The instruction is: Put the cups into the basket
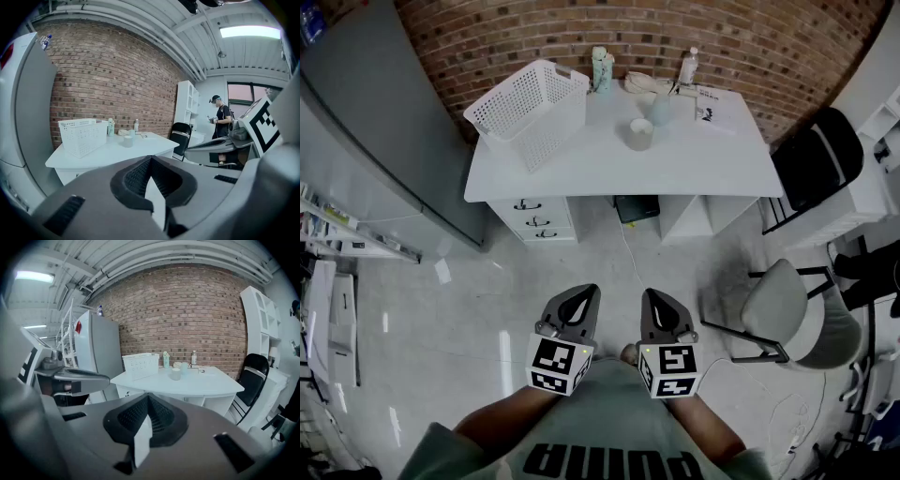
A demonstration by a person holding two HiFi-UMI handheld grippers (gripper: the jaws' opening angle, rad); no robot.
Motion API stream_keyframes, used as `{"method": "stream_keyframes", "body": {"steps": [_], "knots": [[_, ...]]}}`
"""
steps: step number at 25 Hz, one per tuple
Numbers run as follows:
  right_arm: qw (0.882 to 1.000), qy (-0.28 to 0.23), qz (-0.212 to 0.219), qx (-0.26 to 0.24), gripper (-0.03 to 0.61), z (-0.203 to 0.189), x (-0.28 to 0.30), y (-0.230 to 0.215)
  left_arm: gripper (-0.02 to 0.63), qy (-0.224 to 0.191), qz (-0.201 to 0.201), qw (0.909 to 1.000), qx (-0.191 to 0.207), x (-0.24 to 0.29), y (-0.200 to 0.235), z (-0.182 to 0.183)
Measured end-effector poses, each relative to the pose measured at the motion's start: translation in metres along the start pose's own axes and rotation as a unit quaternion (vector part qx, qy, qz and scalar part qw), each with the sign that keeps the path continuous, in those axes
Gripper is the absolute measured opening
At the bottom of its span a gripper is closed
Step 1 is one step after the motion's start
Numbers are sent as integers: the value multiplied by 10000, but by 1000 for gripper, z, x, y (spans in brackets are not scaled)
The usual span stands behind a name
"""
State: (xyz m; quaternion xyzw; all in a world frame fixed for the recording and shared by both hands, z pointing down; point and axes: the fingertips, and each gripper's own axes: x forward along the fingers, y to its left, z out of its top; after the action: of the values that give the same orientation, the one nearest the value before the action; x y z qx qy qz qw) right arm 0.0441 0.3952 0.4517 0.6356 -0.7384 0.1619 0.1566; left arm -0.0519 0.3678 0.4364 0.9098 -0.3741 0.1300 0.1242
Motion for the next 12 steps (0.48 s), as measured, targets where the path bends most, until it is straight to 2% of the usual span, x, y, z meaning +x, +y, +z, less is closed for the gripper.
{"method": "stream_keyframes", "body": {"steps": [12], "knots": [[9999,10,4,103,9,0,5,12,8,-16,-34,10000,-45,-7,11,-3]]}}
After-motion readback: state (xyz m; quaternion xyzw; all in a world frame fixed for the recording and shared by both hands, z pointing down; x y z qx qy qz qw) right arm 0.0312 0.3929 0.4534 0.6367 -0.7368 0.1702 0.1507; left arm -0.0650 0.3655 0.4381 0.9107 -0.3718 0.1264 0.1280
